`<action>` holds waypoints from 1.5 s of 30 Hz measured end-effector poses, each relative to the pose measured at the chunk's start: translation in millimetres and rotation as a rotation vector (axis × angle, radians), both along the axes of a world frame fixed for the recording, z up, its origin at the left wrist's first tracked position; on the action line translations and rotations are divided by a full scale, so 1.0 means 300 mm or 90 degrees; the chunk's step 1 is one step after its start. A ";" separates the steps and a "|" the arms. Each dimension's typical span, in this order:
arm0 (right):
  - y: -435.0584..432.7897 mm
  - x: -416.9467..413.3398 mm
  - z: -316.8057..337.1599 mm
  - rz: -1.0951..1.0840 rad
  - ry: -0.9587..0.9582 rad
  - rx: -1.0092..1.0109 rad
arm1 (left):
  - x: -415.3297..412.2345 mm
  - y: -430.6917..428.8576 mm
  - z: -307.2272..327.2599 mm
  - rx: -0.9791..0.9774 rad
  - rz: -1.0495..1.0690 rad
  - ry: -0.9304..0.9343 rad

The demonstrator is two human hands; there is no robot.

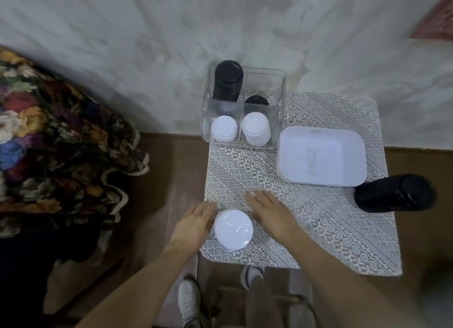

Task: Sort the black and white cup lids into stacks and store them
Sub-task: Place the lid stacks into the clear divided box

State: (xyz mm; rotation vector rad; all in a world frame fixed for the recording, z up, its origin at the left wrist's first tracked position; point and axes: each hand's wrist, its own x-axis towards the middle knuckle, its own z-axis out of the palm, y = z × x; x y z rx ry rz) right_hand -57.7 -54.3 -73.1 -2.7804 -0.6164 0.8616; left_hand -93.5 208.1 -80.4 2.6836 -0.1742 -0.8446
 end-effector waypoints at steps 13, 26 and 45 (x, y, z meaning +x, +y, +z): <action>0.103 -0.087 0.014 -0.653 0.466 0.417 | -0.045 -0.058 -0.011 -0.410 0.656 0.302; 0.173 -0.100 0.103 -0.785 0.539 0.529 | -0.047 -0.168 0.053 -0.480 0.712 0.325; 0.099 0.225 0.282 -0.712 0.542 0.533 | 0.244 -0.230 0.261 -0.510 0.734 0.257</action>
